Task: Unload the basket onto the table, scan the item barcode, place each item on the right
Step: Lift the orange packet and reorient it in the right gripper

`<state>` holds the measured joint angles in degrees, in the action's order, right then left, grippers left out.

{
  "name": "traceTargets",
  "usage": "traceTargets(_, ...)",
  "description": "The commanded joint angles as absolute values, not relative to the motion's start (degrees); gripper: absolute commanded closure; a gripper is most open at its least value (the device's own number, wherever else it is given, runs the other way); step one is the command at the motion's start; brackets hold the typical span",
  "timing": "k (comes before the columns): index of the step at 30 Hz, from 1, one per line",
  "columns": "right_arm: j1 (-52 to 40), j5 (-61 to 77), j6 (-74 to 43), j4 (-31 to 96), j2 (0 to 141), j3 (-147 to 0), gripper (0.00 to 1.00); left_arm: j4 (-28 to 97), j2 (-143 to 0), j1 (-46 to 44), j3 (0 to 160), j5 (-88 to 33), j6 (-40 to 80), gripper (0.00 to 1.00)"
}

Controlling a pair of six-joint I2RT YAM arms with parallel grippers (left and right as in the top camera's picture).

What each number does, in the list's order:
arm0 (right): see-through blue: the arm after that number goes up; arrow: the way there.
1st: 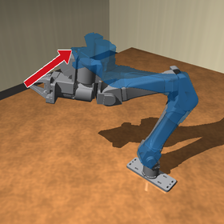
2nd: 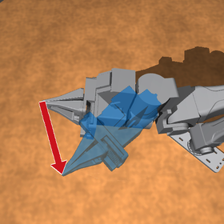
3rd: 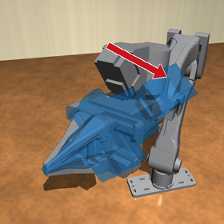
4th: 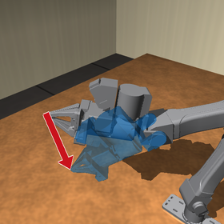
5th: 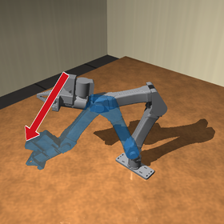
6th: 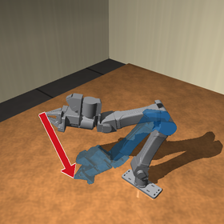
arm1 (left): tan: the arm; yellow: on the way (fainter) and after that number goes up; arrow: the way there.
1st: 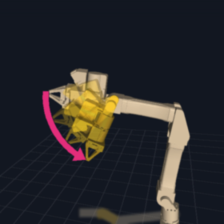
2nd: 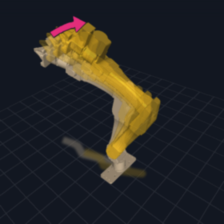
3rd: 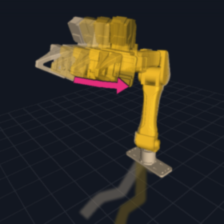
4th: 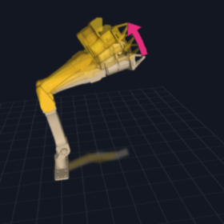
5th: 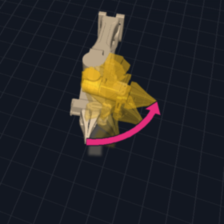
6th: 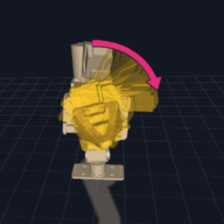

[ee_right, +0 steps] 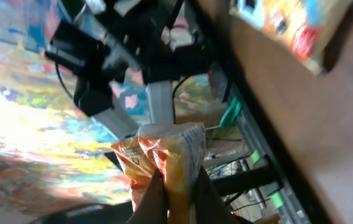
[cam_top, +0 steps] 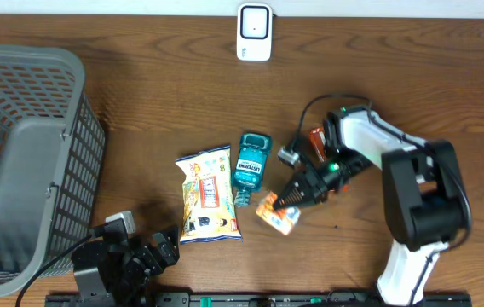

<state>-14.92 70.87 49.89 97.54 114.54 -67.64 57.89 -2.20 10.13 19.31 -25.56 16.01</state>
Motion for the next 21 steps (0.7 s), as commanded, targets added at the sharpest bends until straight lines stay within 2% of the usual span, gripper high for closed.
traceTargets(1, -14.9, 73.7, 54.3, 97.6, 108.0, -63.0, 0.99, 60.1, -2.1, 10.3, 19.0, -26.2, 15.0, 0.02)
traceTargets(10, -14.8, 74.3, 55.0, 97.6, 101.2, -61.5, 0.99, 60.1, -2.1, 10.3, 19.0, -26.2, 15.0, 0.01)
traceTargets(21, -14.9, 74.9, 54.9, 95.4, 101.0, -61.5, 0.99, 60.1, -2.1, 10.3, 19.0, -26.2, 15.0, 0.02)
